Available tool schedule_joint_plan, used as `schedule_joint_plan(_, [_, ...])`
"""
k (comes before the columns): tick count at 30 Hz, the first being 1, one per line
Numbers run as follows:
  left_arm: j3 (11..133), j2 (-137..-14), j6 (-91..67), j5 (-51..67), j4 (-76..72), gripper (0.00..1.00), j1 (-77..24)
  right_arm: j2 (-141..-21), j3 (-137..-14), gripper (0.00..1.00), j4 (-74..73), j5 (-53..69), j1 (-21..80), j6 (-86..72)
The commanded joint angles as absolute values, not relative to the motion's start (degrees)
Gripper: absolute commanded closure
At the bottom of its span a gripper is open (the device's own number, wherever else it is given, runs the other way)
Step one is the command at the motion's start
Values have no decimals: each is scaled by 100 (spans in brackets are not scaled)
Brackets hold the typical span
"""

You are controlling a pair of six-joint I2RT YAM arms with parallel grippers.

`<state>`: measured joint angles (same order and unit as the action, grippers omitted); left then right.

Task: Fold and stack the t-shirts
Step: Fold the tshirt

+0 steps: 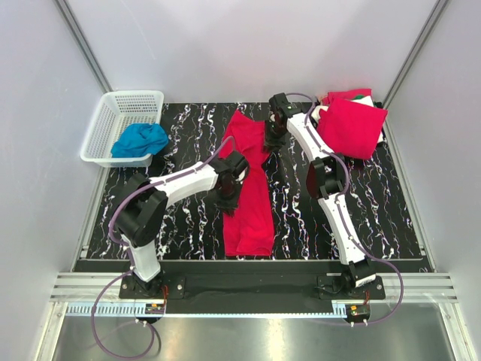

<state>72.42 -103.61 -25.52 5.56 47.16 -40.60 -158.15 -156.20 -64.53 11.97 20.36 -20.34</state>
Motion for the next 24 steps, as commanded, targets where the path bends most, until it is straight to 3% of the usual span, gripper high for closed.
schedule_joint_plan(1, [7155, -10336, -2601, 562, 4465, 92, -4104, -15847, -15838, 74, -6320, 949, 2057, -1890])
schedule_joint_plan(3, [7119, -10353, -2610, 606, 4413, 99, -4113, -15899, -15812, 89, -6276, 923, 2057, -1890])
schedule_joint_plan(5, [7032, -10380, -2619, 624, 4377, 100, -4122, -15961, -15812, 95, -6240, 896, 2057, -1890])
schedule_joint_plan(24, [6162, -10345, -2839, 844, 3788, 100, -4359, -16339, -16031, 100, -5827, 861, 1811, -1942])
